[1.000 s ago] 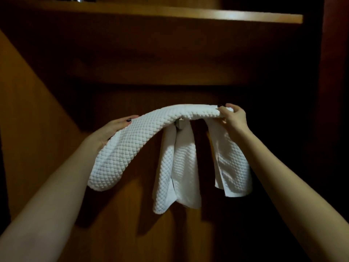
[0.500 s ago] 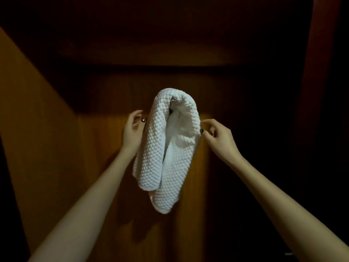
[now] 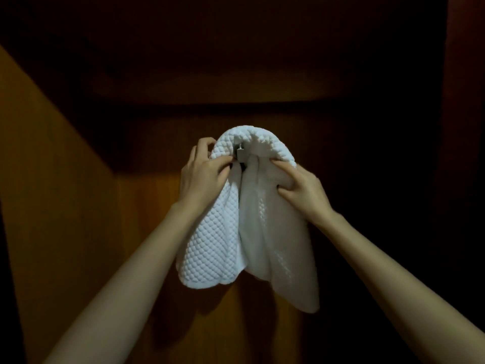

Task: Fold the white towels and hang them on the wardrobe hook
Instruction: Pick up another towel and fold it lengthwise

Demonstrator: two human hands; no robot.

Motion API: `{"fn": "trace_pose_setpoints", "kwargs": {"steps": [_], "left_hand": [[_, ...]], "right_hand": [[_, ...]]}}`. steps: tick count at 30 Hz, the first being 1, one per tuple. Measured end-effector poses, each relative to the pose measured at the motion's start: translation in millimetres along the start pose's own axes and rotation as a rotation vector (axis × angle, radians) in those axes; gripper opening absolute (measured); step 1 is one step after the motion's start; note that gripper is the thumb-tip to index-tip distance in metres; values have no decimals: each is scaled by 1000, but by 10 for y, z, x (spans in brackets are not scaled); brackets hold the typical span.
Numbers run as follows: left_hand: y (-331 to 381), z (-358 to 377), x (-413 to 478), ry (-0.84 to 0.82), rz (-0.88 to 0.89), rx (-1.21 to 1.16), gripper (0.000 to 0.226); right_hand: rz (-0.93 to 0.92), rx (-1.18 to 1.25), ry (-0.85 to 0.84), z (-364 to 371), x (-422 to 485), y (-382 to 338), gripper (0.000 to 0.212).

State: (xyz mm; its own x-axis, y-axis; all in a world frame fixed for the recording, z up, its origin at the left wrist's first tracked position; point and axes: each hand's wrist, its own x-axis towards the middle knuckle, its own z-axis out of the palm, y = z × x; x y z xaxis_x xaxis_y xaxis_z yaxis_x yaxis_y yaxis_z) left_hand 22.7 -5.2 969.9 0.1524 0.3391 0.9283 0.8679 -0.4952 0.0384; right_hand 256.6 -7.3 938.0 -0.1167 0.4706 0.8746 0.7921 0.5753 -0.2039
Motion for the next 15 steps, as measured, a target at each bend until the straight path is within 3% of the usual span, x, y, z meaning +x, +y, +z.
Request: {"fn": "trace_pose_setpoints", "kwargs": {"steps": [7,12,15], "left_hand": [[-160,-105,-79,-41,-105,51,50],[-118,78,-506,-121,-171,-20,46],[42,252,-676,-175,-235,-92,55]], "right_hand": [[-184,-180,-34,-168,569,-248,63],[-236,-235,-34,110,314,-218,56],[-203,-163,-46,259,34,-165,59]]}}
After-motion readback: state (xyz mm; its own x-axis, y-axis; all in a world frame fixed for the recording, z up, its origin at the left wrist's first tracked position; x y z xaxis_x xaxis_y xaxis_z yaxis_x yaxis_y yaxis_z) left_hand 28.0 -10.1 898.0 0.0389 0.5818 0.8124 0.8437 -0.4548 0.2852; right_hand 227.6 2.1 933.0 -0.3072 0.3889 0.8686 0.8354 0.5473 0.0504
